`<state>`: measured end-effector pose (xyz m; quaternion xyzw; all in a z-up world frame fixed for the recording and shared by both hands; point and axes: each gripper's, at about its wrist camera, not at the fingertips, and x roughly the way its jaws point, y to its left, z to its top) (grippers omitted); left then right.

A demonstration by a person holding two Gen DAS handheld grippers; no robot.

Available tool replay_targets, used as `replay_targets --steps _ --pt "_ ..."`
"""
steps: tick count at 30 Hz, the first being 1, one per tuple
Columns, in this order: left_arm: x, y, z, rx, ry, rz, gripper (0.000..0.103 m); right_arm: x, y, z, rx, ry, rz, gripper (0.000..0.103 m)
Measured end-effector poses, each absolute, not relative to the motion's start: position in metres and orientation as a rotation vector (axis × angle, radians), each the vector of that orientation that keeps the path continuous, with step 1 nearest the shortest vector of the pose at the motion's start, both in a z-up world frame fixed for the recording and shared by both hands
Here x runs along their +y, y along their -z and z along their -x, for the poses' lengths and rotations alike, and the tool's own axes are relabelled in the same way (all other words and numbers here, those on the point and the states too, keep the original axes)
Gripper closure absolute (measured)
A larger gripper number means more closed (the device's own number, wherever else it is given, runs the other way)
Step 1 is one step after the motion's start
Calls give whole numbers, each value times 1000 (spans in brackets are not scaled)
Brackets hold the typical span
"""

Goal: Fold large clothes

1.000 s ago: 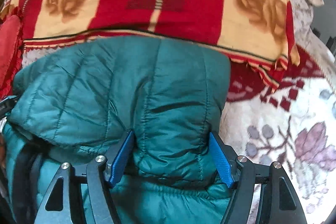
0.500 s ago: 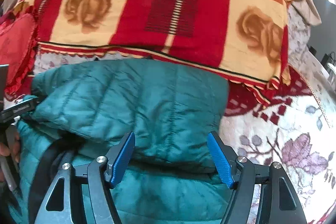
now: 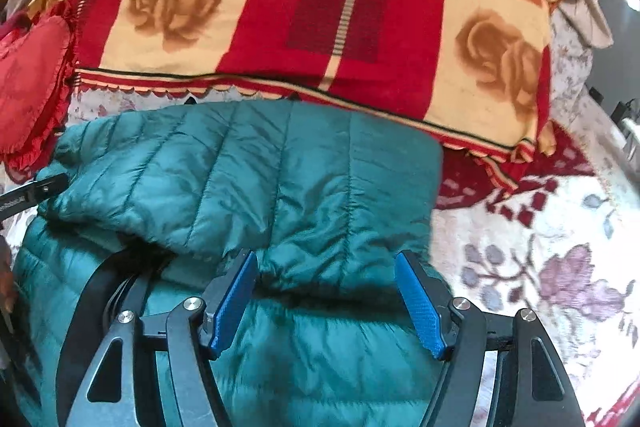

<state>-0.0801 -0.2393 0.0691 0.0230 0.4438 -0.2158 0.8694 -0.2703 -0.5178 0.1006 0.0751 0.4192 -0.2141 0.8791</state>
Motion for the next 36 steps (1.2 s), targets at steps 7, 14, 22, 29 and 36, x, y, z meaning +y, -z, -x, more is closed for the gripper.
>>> replay_targets --steps 7,14,22,29,36 --pt "-191 -86 124 916 449 -51 13 -501 -116 305 873 419 -175 34" --pt "-152 -89 178 876 467 -93 13 -478 -117 344 886 407 -182 31" --pt "-116 -79 224 895 474 -137 13 -472 -102 402 925 413 -231 25" --pt "-84 -69 248 926 472 -110 13 -479 -83 455 984 443 -302 24" --pt "-61 -51 258 991 448 -88 13 -475 -65 488 1027 419 -364 20"
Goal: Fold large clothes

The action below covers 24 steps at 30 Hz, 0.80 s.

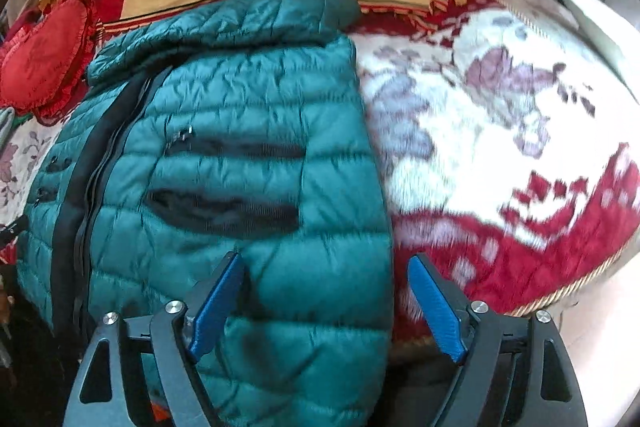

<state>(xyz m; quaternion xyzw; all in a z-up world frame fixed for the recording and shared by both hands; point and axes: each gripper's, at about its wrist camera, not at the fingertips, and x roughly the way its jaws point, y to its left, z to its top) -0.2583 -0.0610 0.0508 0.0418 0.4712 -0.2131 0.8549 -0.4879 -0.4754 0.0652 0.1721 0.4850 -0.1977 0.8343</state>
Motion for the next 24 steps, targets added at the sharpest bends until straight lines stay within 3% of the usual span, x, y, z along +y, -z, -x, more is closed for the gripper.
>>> replay_targets --steps 24 --pt "-55 -41 261 1060 482 -47 13 -464 -48 498 1107 278 -483 17"
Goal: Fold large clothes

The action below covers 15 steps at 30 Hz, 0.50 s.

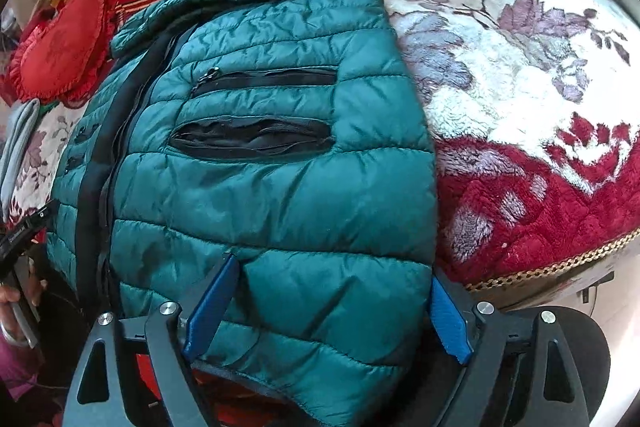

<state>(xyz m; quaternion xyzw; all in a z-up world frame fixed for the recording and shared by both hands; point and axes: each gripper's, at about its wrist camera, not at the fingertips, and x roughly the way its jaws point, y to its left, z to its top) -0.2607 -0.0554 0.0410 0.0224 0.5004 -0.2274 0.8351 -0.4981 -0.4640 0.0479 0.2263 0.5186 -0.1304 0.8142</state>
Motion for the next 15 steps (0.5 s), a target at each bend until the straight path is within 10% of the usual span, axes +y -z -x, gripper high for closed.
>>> replay_targets --steps 12,15 --pt "-56 -37 260 1084 515 -53 13 -465 -33 491 1109 220 -536 15" --pt "-57 -37 261 1088 524 -64 13 -459 -41 492 1084 199 -520 29"
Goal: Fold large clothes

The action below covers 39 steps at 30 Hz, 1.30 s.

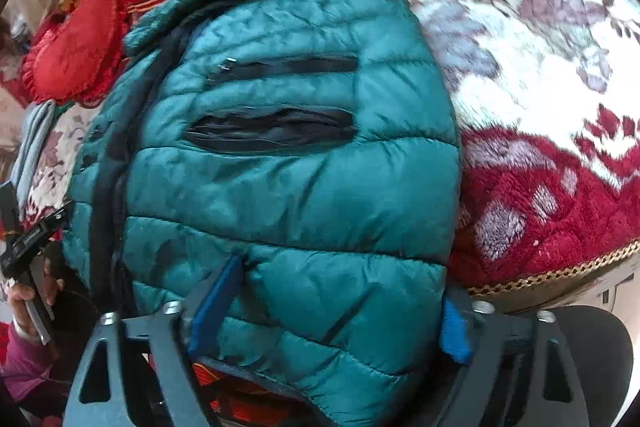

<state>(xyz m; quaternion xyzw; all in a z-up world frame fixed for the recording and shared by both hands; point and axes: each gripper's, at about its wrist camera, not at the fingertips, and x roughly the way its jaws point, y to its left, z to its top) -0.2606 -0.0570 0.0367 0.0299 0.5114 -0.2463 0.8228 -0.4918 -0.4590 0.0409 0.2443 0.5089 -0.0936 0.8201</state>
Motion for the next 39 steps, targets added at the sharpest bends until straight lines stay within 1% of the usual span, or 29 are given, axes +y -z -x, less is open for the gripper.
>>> replay_targets --steps 1,4,6,7,8,11,12,14,15,17,18,19,20,22,25,28,30,39 --pt "-57 -36 261 1087 525 -64 13 -456 -46 492 1077 194 -498 34" --pt "-57 -34 260 1084 521 -64 13 -449 -50 489 1097 194 -436 34" --pt "-59 -34 261 1079 515 -71 12 -448 -48 486 1109 198 -430 32" --pt "-59 -33 262 1076 513 -75 12 -449 -44 485 1115 199 -436 28" --pt "-59 -33 262 1072 514 -77 12 -451 -40 485 1120 201 -449 26" --pt "-58 -32 264 1062 524 -78 12 -453 -34 489 1110 196 -475 26" --pt "-57 -32 264 1059 524 -77 12 -451 -35 489 1102 191 -465 30" --pt "-57 -31 266 1062 525 -71 12 -447 -40 491 1093 177 -424 56" --pt "-58 -31 266 1071 531 -79 12 -446 -44 493 1083 171 -407 62" --pt "-61 -33 267 1077 546 -104 19 -449 -50 501 1061 167 -405 74" --pt "-62 -35 268 1077 556 -102 34 -450 -52 502 1049 168 -409 76" --pt "-62 -38 269 1083 593 -85 57 -451 -55 503 1030 169 -414 80" --pt "-63 -39 269 1095 607 -80 59 -452 -58 506 1015 168 -418 82" --pt "-66 -43 271 1084 599 -102 69 -452 -64 506 991 163 -413 84" --pt "-67 -49 271 1085 612 -91 80 -456 -73 502 943 153 -430 86" --pt "-63 -60 265 1098 641 -24 84 -460 -89 500 892 142 -440 86" --pt "-61 -71 262 1090 658 5 85 -458 -101 495 862 140 -440 86" --pt "-75 -118 264 913 653 -61 85 -479 -137 488 744 153 -479 86"
